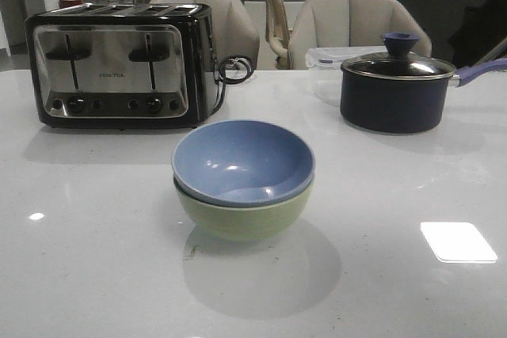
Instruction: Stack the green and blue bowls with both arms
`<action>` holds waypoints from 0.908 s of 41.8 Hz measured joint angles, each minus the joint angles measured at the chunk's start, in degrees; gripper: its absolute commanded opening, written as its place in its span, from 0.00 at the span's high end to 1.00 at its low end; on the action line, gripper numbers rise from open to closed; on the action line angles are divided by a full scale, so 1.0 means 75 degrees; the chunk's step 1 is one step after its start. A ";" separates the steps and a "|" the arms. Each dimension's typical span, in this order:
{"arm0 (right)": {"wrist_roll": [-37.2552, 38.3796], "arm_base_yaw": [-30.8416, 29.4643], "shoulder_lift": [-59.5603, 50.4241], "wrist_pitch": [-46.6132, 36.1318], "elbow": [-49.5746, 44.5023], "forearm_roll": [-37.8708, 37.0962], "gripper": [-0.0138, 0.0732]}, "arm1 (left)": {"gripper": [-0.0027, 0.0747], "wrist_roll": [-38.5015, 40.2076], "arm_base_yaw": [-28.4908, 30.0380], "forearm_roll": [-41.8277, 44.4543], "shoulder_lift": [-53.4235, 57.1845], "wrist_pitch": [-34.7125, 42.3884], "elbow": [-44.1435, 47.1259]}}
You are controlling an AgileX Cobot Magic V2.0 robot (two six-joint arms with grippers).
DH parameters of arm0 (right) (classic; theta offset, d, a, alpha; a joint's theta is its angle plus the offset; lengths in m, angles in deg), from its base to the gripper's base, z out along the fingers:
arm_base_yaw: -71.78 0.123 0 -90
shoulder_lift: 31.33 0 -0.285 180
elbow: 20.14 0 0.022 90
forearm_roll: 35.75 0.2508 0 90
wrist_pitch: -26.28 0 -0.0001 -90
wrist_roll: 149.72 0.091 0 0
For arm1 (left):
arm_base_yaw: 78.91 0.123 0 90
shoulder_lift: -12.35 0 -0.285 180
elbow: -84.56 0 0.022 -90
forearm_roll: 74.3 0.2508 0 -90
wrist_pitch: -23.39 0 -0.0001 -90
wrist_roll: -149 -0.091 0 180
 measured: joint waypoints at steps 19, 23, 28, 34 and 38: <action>0.0000 0.0000 0.0000 0.0014 0.0000 0.0000 0.80 | 0.84 0.0032 0.0051 -0.0171 0.0000 0.1140 0.0250; 0.0000 0.0000 0.0000 0.0014 0.0000 0.0000 0.80 | 0.84 -0.0075 0.0051 -0.0226 0.0000 0.1137 0.0250; 0.0000 0.0000 0.0000 0.0014 0.0000 0.0000 0.80 | 0.84 -0.0161 0.0051 -0.0254 0.0000 0.1137 0.0250; 0.0000 0.0000 0.0000 0.0014 0.0000 0.0000 0.80 | 0.84 -0.0161 0.0170 -0.0272 0.0000 0.1137 0.0250; 0.0000 0.0000 0.0000 0.0029 0.0000 0.0000 0.80 | 0.84 -0.0161 0.0288 -0.0272 0.0000 0.1144 0.0250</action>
